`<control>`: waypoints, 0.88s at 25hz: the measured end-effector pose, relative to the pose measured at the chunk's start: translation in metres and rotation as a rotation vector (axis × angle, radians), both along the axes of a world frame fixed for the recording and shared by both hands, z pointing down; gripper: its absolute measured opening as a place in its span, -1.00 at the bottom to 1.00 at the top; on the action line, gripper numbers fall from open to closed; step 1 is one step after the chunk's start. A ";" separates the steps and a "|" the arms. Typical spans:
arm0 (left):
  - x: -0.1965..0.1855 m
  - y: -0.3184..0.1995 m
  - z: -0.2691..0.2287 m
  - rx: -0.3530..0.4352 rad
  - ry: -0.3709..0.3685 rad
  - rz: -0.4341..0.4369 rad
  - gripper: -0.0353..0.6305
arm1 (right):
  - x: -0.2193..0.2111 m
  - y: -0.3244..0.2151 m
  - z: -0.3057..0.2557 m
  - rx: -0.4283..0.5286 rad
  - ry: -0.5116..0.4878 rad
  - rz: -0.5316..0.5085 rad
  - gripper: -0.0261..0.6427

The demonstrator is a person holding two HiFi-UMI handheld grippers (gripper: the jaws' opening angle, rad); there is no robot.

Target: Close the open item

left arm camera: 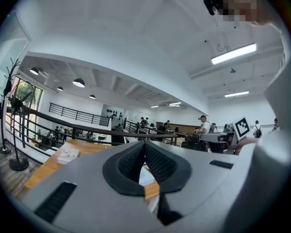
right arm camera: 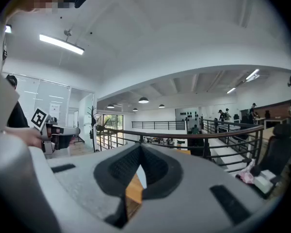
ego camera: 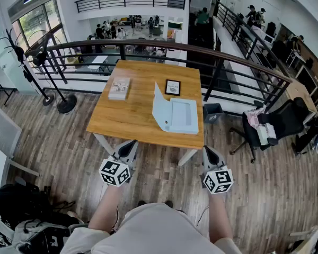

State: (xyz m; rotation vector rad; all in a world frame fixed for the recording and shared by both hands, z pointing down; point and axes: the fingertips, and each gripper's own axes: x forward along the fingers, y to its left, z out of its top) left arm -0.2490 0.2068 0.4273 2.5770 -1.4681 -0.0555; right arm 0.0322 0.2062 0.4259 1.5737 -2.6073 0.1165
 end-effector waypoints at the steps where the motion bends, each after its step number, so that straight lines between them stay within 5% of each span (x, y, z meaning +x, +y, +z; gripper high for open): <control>1: 0.000 0.000 -0.001 0.000 0.000 0.001 -0.91 | 0.000 0.000 -0.001 0.001 0.000 0.000 -0.92; 22: 0.005 0.002 0.005 -0.016 0.005 -0.006 -0.91 | 0.001 -0.003 -0.001 0.002 -0.042 -0.017 -0.92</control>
